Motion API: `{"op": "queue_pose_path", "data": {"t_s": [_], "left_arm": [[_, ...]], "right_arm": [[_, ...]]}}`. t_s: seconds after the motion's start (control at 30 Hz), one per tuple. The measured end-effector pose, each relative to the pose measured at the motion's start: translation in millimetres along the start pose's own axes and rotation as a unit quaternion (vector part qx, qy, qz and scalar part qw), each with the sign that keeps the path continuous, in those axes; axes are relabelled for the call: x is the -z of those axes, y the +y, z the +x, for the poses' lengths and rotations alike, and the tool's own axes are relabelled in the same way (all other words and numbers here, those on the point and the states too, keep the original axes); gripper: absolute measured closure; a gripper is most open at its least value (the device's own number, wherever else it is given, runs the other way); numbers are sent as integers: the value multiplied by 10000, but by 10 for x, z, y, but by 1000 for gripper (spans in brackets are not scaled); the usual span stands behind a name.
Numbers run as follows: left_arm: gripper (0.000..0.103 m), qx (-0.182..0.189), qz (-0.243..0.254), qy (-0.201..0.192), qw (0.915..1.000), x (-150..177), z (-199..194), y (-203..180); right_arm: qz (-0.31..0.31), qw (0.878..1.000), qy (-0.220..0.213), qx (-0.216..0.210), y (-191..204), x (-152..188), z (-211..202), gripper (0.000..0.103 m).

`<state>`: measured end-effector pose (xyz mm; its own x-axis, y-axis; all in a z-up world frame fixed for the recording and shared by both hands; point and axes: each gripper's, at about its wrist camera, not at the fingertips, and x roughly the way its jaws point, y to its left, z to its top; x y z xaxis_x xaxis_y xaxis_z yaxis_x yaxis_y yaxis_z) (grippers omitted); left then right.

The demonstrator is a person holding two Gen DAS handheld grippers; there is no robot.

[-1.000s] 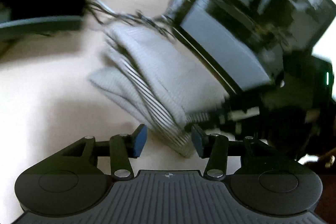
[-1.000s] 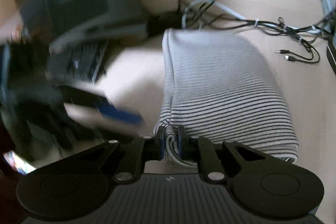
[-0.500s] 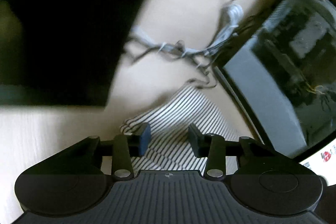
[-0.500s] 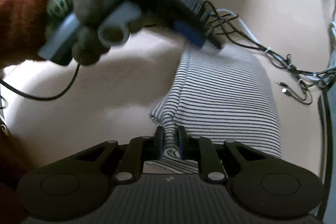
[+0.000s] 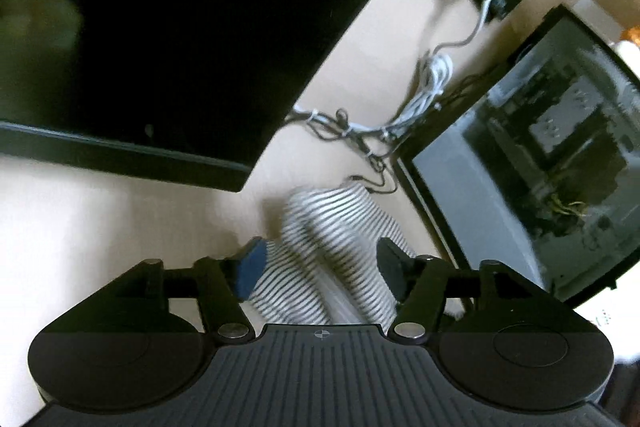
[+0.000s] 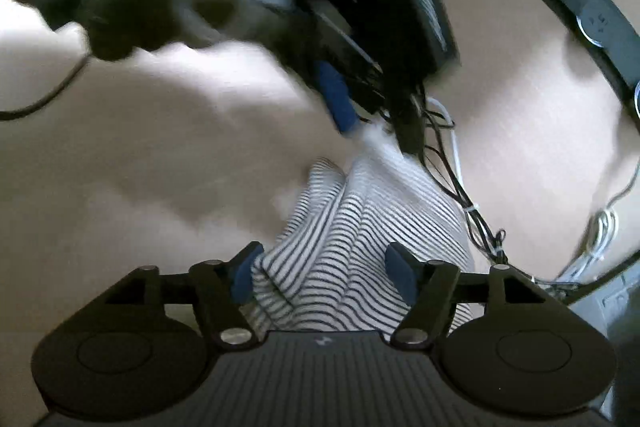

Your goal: Fold clothes

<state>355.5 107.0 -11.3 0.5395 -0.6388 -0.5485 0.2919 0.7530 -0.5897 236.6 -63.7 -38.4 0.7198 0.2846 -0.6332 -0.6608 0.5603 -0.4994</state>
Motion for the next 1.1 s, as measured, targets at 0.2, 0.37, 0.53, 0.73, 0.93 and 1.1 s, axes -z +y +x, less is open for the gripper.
{"op": "queue_pose_path", "data": {"t_s": [0.2, 0.37, 0.53, 0.73, 0.93, 1.1], "left_arm": [[32, -178, -299, -131, 9993, 162, -251, 136], [33, -336, -503, -59, 9981, 225, -309, 316], [33, -89, -173, -292, 9994, 142, -478, 220], [30, 673, 680, -381, 9947, 84, -522, -267], [32, 177, 680, 439, 9966, 324, 75, -192], [32, 60, 906, 434, 9949, 352, 113, -171]], "right_arm": [[972, 9945, -130, -367, -379, -5, -178, 71], [1028, 9927, -210, -601, -495, -64, -348, 84], [73, 9905, 87, -1369, -78, -123, -365, 84], [177, 9893, 157, -1440, 181, -149, -214, 78], [328, 9868, 108, -1584, 98, -203, -241, 65], [1522, 9730, -53, -1732, -444, -206, -396, 15]]}}
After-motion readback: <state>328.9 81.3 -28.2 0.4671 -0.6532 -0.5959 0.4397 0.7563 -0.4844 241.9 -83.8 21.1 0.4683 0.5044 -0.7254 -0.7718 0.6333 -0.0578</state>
